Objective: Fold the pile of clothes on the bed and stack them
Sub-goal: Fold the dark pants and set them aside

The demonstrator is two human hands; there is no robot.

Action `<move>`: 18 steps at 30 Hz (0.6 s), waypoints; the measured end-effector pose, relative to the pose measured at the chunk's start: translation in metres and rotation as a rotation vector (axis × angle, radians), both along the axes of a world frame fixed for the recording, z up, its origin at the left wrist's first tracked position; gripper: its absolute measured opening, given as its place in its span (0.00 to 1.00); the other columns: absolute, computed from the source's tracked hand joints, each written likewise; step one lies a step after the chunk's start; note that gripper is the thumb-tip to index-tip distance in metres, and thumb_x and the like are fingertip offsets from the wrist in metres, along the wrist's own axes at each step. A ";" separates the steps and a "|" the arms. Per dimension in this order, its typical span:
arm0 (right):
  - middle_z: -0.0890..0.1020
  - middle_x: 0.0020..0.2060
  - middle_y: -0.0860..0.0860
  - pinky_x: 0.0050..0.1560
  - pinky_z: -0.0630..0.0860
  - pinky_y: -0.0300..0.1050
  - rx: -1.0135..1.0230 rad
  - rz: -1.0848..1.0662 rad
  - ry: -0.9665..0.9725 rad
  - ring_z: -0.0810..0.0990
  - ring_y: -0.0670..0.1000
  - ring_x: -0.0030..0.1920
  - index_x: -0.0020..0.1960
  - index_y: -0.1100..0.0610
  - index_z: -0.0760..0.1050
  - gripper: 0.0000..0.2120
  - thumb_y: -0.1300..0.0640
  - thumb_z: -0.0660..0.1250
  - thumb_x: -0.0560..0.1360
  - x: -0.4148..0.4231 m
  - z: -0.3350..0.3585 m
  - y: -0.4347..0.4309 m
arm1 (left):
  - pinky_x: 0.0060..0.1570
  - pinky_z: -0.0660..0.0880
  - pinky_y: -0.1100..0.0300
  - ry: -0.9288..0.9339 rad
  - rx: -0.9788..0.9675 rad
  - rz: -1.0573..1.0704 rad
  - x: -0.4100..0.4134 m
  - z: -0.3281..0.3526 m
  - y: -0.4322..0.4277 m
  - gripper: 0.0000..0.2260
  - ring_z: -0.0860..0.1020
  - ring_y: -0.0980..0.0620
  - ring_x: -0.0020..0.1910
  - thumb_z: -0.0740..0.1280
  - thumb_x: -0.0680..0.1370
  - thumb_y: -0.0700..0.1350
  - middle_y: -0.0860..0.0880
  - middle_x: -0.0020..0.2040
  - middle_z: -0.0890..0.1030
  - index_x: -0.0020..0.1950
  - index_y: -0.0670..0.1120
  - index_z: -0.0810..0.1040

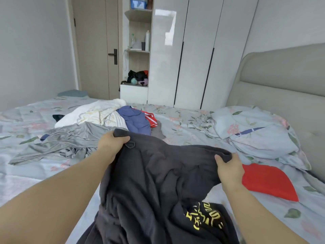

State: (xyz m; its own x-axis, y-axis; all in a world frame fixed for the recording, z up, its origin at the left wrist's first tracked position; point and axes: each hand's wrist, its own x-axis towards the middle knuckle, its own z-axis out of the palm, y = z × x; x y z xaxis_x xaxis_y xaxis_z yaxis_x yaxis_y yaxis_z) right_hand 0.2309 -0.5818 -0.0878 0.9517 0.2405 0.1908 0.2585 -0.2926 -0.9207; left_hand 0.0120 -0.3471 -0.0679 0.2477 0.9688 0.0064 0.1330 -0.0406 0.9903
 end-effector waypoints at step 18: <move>0.70 0.36 0.50 0.37 0.59 0.39 0.513 -0.056 -0.516 0.67 0.54 0.41 0.53 0.58 0.66 0.06 0.56 0.61 0.79 -0.061 0.243 -0.015 | 0.55 0.77 0.51 -0.457 0.401 -0.030 -0.038 0.245 -0.047 0.08 0.80 0.48 0.52 0.73 0.72 0.48 0.49 0.50 0.82 0.48 0.52 0.78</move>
State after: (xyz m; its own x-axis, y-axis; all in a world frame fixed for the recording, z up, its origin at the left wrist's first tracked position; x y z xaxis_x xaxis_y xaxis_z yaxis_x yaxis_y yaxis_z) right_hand 0.1697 -0.5965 0.1552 0.7186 -0.0460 0.6939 0.6937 0.1176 -0.7106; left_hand -0.0265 -0.3944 0.1775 0.1611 0.8614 0.4817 -0.3090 -0.4195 0.8535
